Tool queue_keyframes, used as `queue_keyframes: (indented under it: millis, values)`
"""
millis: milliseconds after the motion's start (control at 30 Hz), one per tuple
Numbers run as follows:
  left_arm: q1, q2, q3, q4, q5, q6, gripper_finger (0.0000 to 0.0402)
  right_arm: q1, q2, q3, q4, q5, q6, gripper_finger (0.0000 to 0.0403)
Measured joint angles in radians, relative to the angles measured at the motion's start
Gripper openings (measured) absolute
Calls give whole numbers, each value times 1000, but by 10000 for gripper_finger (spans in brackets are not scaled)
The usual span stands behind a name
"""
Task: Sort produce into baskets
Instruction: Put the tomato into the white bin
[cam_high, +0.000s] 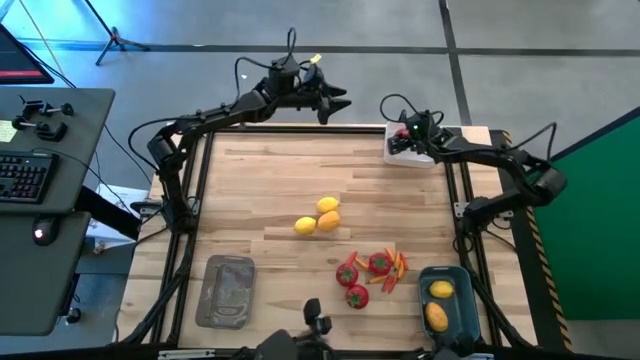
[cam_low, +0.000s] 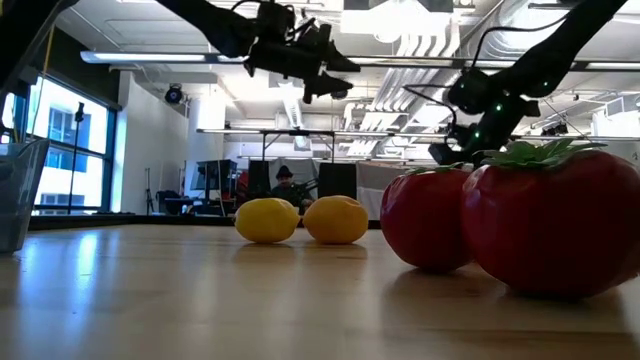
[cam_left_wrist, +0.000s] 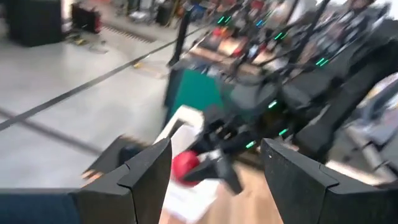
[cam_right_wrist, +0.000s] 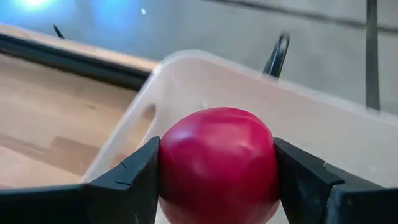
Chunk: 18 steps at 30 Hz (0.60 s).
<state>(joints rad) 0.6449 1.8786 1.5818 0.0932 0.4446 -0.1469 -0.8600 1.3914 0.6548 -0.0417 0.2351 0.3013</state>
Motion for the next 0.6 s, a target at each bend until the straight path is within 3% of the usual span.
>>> queue_keyframes:
  millis: [267,467,600]
  values:
    - [-11,0,-36,-137,-36,114,232,1,33,6,-1,18,115,239]
    - [-21,2,-156,-38,-37,61,232,1,37,6,-41,26,192,309]
    - [-37,-16,-230,0,-32,48,232,3,37,6,-48,20,195,329]
